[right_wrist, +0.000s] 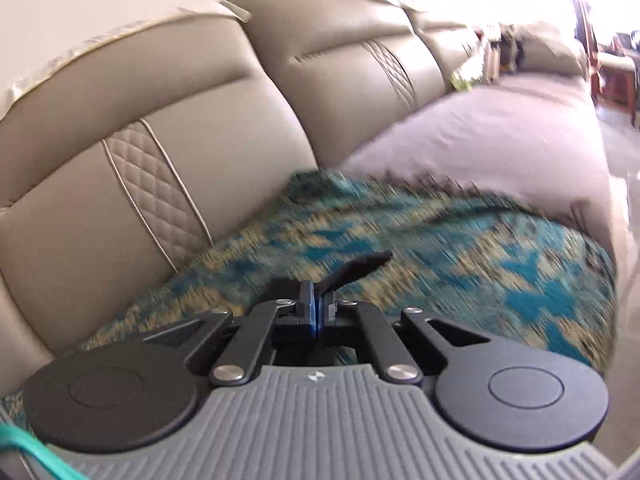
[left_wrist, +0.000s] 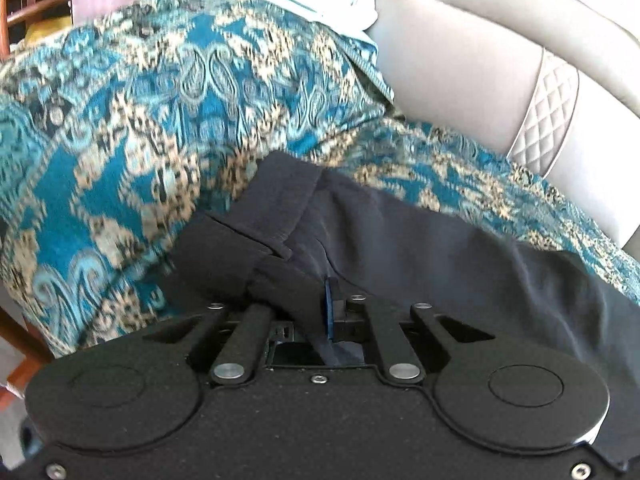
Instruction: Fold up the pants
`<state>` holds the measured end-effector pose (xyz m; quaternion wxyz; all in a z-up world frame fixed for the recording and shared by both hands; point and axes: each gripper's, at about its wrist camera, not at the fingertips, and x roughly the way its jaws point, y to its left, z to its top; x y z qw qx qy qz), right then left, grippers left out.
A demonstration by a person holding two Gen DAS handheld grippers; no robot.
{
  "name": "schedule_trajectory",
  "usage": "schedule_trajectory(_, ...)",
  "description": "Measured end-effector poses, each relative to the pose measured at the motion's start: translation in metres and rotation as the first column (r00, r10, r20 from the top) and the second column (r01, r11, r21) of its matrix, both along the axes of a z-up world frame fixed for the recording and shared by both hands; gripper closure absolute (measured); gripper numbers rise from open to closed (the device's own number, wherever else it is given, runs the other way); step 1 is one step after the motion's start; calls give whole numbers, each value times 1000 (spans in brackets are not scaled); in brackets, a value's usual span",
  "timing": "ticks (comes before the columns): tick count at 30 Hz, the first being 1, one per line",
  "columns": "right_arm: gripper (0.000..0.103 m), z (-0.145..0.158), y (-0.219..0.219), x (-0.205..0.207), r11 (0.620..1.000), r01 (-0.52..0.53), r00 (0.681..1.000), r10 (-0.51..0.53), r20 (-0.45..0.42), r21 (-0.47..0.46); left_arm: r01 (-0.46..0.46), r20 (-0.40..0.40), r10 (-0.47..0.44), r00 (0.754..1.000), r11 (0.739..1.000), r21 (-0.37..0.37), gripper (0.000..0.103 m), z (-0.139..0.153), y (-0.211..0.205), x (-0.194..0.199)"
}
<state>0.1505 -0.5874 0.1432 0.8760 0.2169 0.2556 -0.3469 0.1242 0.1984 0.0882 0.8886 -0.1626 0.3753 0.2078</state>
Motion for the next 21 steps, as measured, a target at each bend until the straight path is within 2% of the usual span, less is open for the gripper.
schedule_trajectory(5,100,-23,1,-37,998,-2,999,6,-52,67,-10,-8,10,1000,1000,8,95,7,9,-4)
schedule_trajectory(8,100,-34,-1,-58,991,16,999,-11,-39,132,-19,-21,19,1000,1000,4,95,5,13,-11)
schedule_trajectory(12,97,-49,-9,-77,970,-9,1000,2,30,243,-30,-53,31,998,999,11,95,-2,14,-16)
schedule_trajectory(14,91,-55,-13,-87,957,-4,996,-23,90,289,-38,-69,39,997,999,8,95,-6,14,-18)
schedule_trajectory(15,90,-59,-16,-93,950,5,992,-45,121,312,-42,-77,42,996,999,8,95,-8,14,-19)
schedule_trajectory(17,92,-63,-24,-98,935,31,988,-82,130,353,-42,-90,43,995,999,15,94,-12,13,-20)
schedule_trajectory(21,99,-54,-31,-102,952,70,991,-100,86,298,-38,-112,42,993,999,36,94,-18,10,-17)
